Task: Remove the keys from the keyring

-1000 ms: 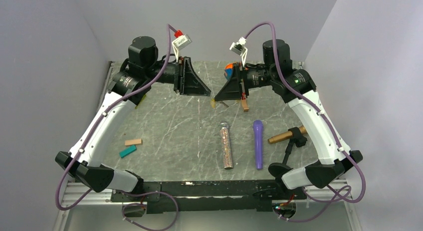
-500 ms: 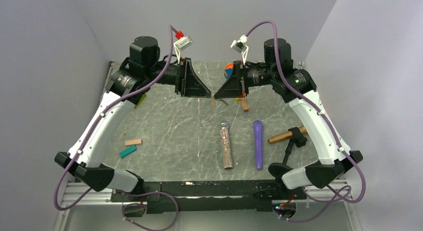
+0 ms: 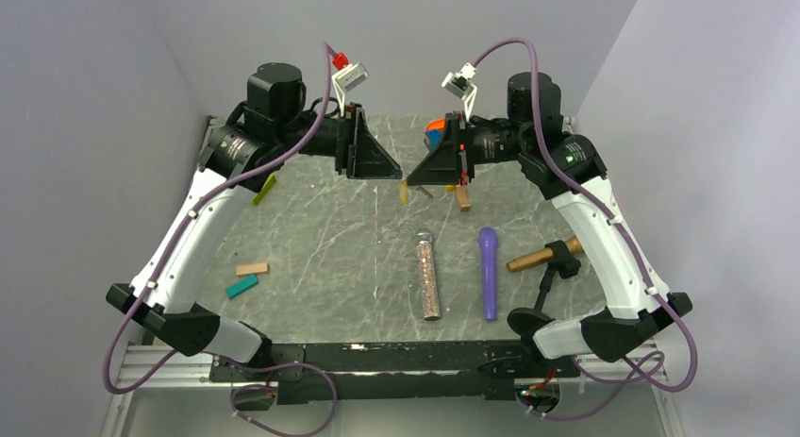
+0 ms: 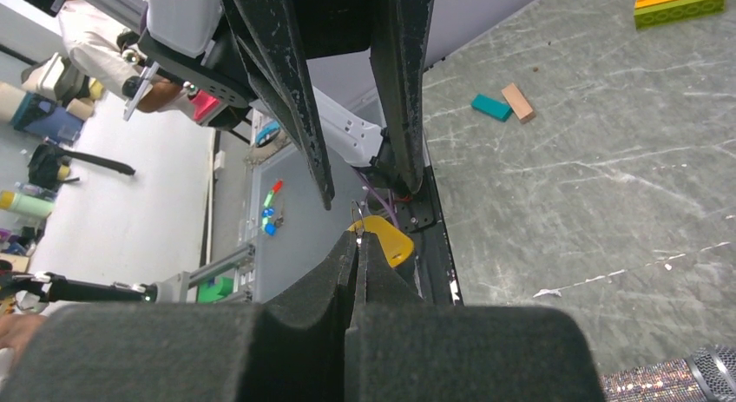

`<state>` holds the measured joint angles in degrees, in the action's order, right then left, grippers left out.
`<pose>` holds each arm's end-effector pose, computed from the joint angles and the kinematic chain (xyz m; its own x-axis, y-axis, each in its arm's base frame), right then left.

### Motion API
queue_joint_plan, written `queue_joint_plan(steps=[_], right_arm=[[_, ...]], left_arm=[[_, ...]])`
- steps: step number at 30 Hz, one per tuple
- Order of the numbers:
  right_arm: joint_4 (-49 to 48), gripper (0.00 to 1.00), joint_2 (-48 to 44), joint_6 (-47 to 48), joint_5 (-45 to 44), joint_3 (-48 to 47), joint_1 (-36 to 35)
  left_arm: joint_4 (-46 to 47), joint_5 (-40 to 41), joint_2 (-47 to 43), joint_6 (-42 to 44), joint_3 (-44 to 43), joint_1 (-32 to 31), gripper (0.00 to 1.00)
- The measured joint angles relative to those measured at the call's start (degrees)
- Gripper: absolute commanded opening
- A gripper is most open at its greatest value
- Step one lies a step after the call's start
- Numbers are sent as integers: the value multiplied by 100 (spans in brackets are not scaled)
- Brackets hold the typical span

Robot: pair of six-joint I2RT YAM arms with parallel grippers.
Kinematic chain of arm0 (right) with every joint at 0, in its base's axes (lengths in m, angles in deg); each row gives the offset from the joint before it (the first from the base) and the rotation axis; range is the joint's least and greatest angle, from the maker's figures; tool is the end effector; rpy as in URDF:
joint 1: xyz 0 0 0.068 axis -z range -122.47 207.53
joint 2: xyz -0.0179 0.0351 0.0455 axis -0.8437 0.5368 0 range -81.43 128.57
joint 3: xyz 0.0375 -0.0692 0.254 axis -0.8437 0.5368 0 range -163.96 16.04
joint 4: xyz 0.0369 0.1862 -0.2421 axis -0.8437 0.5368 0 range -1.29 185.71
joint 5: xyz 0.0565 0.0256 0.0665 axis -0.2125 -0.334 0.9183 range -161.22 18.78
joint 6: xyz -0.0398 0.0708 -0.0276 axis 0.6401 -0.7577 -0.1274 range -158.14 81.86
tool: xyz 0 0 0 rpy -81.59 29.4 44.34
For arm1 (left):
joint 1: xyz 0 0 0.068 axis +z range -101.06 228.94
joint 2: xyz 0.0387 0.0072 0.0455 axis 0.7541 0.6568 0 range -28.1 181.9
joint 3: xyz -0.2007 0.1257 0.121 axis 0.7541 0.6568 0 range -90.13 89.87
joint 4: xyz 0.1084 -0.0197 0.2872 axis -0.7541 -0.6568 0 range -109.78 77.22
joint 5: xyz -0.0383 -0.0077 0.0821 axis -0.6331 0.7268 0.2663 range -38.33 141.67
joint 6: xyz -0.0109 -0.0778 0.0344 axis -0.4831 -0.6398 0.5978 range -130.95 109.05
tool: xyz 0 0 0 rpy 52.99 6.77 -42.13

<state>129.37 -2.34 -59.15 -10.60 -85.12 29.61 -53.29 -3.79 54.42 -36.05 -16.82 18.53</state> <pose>0.2575 0.2111 0.4963 -0.6071 -0.1227 -0.7851 -0.7946 0.0972 0.5992 0.2635 -0.2269 0.5104 -0.6306 0.0914 -0.7707 0.7744 0.1408 -0.6169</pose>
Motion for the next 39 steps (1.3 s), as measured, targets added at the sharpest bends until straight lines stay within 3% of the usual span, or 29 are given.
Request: queue_joint_plan(steps=[11,23,31,34,39], right_arm=[[-26,0,-4,-35,-7,-2,-2],[140,0,-4,94,-2,-66,-2],[267,0,-4,157,-2,-138,-2],[267,0,-4,157,-7,-142,-2],[280,0,-2,157,-7,-142,-2]], left_arm=[[-264,96,164,160,-168,-291,21],[-348,190,232,192,-435,-317,31],[-435,229,256,197,-476,-317,19],[-483,238,256,199,-476,-317,2],[-466,247,249,192,-476,-343,0]])
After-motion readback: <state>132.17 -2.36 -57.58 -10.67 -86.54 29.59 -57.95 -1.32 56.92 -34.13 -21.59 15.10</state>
